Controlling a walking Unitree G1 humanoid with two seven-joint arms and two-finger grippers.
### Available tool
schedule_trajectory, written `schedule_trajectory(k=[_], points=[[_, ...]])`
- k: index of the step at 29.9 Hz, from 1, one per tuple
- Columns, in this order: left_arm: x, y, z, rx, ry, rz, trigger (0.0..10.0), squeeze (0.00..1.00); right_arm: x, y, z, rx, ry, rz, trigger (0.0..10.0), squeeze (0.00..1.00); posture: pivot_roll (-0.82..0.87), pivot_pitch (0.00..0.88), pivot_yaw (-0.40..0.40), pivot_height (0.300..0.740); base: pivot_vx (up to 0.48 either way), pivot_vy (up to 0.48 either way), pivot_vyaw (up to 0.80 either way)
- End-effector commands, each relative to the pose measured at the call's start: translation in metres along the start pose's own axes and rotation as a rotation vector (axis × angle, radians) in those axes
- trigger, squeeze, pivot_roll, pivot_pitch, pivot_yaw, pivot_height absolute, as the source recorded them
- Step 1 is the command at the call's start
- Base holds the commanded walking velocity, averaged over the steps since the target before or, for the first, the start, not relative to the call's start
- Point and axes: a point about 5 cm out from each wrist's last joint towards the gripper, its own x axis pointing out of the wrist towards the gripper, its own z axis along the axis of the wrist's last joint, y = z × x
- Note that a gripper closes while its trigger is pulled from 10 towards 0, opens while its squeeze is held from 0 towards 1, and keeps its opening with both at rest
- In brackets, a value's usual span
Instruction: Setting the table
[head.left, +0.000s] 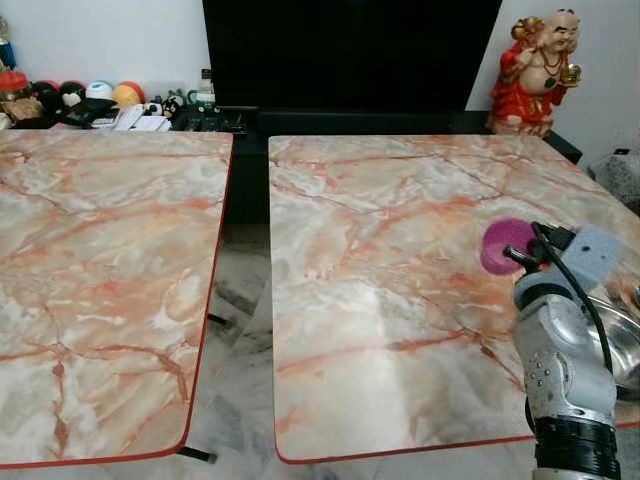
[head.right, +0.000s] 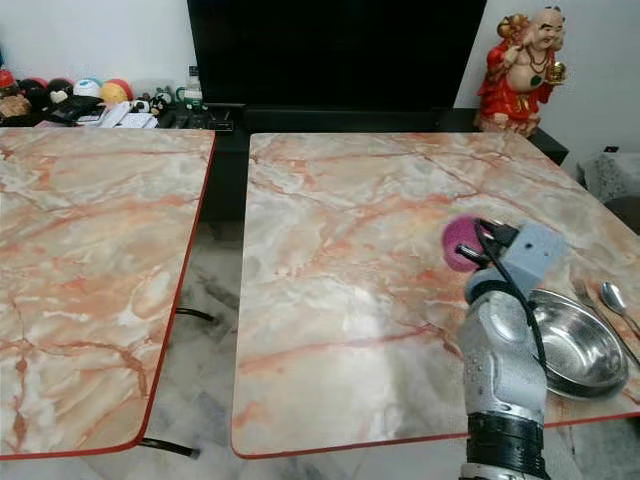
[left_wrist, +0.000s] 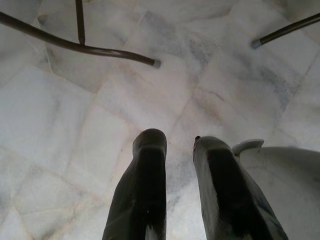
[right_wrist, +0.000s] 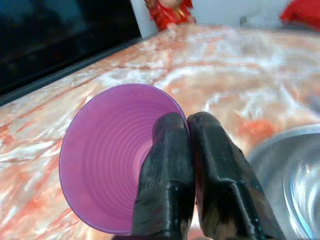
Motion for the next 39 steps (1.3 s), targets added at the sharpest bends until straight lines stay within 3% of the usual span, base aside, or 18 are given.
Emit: schedule_trajectory(k=[1,16,28,39], points=[[-0.003,0.002,-0.006,-0.01,0.022,0.004,10.0,0.0,0.001,0.002,0.002,0.037,0.026,-0.007,10.0,0.0,0.07,0.085,-0.045,0.74,0.0,0.0,0.0],[-0.001,0.001,-0.002,-0.006,0.019,-0.012,10.0,0.0,0.008,0.012,-0.011,0.223,0.184,0.003,10.0,0.0,0.08,0.088,-0.043,0.74,0.0,0.0,0.0],[-0.003,0.001,-0.006,-0.009,0.024,-0.015,10.0,0.0,0.012,0.005,-0.015,0.23,0.21,-0.076,10.0,0.0,0.08,0.095,-0.044,0.74,0.0,0.0,0.0],[-0.002,0.0,-0.006,-0.011,0.028,-0.018,10.0,0.0,0.011,0.009,-0.017,0.247,0.224,-0.087,10.0,0.0,0.08,0.104,-0.046,0.74,0.0,0.0,0.0]])
